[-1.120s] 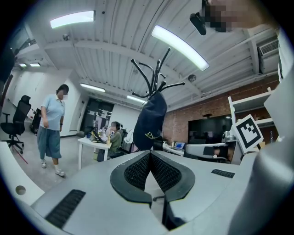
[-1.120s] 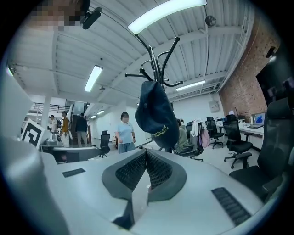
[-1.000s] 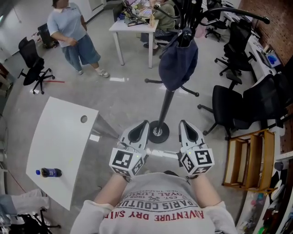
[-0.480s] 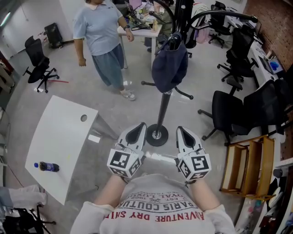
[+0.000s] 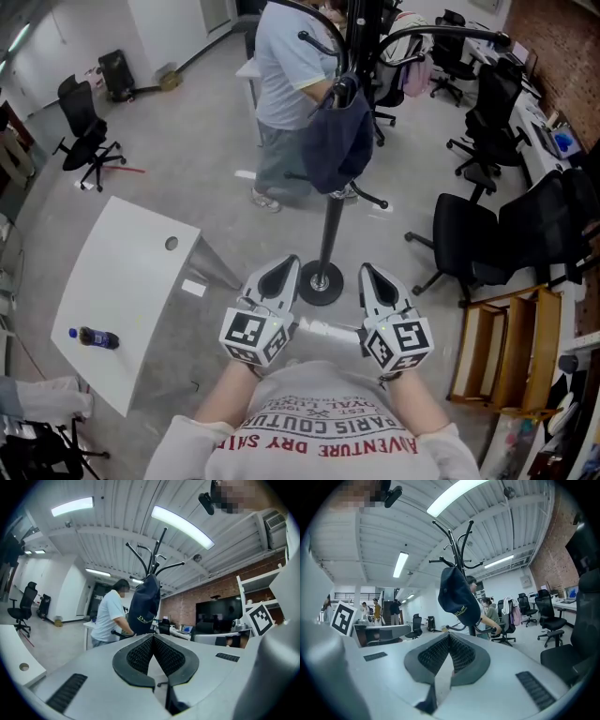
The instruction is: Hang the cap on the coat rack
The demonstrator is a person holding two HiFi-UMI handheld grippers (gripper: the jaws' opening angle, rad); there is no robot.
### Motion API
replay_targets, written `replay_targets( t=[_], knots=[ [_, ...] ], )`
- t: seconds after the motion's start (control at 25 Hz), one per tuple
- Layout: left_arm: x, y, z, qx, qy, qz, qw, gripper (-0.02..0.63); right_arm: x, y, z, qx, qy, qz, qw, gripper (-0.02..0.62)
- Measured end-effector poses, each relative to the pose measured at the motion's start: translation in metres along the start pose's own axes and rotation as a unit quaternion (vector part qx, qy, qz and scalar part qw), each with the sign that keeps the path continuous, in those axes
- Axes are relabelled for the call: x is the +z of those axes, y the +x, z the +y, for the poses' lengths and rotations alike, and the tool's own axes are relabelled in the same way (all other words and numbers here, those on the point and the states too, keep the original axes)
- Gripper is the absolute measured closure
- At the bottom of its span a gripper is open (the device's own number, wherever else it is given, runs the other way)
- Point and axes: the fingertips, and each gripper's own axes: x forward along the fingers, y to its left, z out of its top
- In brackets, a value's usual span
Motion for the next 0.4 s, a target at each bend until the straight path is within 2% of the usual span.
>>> replay_targets(
  t=[0.4],
  knots=[
    [0.0026,0.0061,-0.0117,0.003,0.006,-0.003,1.0000,0.601,0.0104,-0.0054,-0.0085,0.002,-0.018,-0.006,1.000,0.581]
  ],
)
